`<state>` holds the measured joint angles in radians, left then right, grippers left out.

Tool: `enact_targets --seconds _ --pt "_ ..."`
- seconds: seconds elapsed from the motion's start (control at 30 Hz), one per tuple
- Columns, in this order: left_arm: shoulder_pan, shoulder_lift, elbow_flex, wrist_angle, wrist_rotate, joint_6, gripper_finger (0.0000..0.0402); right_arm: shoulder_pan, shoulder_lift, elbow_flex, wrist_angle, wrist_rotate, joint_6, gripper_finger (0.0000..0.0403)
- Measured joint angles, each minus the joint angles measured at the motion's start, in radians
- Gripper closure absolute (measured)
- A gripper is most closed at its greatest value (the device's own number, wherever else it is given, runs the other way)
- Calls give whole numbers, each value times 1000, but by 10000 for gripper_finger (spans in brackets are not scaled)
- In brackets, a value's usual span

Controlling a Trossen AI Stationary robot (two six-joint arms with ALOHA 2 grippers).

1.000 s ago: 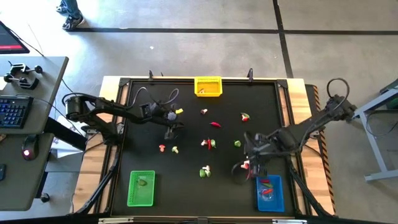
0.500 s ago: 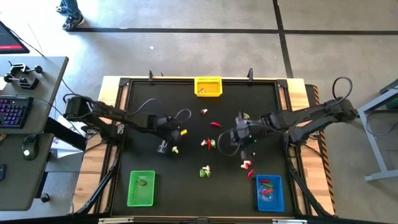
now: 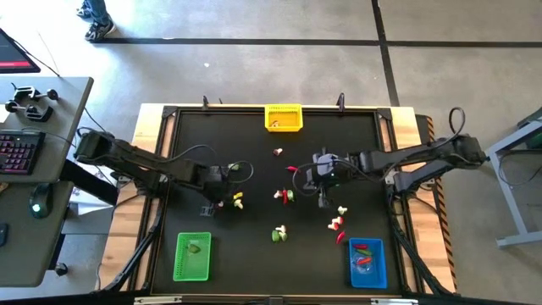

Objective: Sort produce into baskets
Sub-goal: Put the bottom left red mushroom into the yellow bin

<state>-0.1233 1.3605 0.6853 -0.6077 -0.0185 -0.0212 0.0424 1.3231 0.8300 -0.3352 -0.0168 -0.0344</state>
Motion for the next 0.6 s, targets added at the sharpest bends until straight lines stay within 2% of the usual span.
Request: enact_targets --seconds 0.2,0.33,0.47,0.6 --pt "-2 18 0 -57 -19 -80 367 -19 0 -65 121 6 -37 403" --pt "-2 18 5 -67 -19 -81 340 -28 0 -76 128 4 -34 403" --pt "-2 13 62 -172 -19 -127 316 -28 0 -76 133 4 -37 403" --pt "-2 13 111 -292 53 -226 292 -29 0 -76 139 1 -35 403"
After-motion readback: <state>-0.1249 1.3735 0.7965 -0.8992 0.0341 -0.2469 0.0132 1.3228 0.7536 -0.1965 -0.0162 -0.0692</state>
